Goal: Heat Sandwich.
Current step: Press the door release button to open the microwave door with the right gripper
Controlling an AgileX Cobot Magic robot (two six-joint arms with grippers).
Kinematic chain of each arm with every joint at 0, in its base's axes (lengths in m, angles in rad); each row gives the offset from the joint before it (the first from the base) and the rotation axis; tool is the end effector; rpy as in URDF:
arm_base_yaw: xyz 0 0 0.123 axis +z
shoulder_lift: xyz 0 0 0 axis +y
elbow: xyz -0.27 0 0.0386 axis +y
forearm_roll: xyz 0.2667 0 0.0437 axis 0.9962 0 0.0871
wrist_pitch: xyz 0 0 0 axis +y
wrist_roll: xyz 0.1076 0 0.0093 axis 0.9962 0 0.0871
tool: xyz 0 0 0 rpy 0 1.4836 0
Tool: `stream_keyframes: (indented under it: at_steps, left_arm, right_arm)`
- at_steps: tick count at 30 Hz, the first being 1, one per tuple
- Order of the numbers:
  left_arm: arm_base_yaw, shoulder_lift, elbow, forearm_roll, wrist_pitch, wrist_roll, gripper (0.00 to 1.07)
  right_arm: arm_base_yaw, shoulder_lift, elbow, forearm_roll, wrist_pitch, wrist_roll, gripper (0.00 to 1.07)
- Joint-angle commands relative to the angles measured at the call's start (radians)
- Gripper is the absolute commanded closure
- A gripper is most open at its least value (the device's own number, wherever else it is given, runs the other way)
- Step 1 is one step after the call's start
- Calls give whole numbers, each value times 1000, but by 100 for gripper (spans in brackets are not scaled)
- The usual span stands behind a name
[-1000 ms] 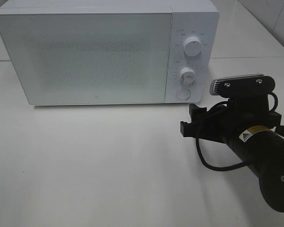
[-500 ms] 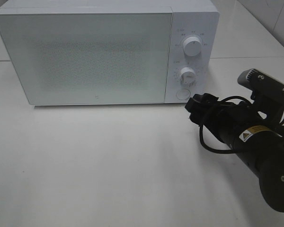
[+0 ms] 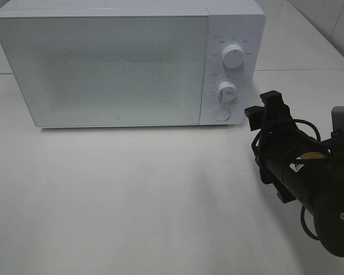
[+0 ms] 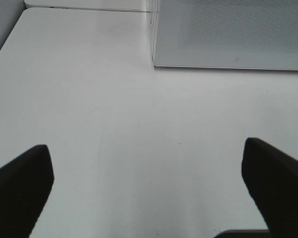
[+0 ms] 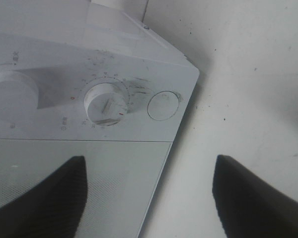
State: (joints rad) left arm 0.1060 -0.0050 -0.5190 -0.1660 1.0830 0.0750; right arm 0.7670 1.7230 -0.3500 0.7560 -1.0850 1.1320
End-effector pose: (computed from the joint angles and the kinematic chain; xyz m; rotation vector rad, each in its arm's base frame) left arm 0.0357 -0.0121 0.2834 -0.0193 2.0324 -0.0846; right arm 0.2292 0.1300 0.1022 1.1448 1.5910 0.9714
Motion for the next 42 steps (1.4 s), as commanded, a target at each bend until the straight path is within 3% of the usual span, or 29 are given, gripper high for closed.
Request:
stream_keyframes:
  at_steps: [1,4,7,8,9,11,28,42]
  left_arm:
    - [-1,-16,2,-3,-13,-5,9]
    - [-1,-16,2,-3,-13,-5,9]
    - [-1,-16,2,-3,-13,-5,9]
    - [-1,-16,2,-3,-13,-5,9]
    - [-1,-16,2,-3,-13,-5,9]
    - [-1,-16,2,-3,-13,-5,9]
    - [-1,-16,2,-3,-13,-5,9]
    - [-1,-16,2,-3,-13,-5,9]
  right_arm:
    - [3,2,-8,-3,5,91,52]
    - [3,2,-8,1,5,135,61]
    - [3,2,-8,3,15,195,86]
    - [3,2,-8,3,15,195,86]
    - [3,2,-8,3,25,218,99]
    - [1,2,-8,3,35,226,107]
    - [-19,7,-21,20,66,263,107]
    - [-119,153,-187,-111,160,298,107]
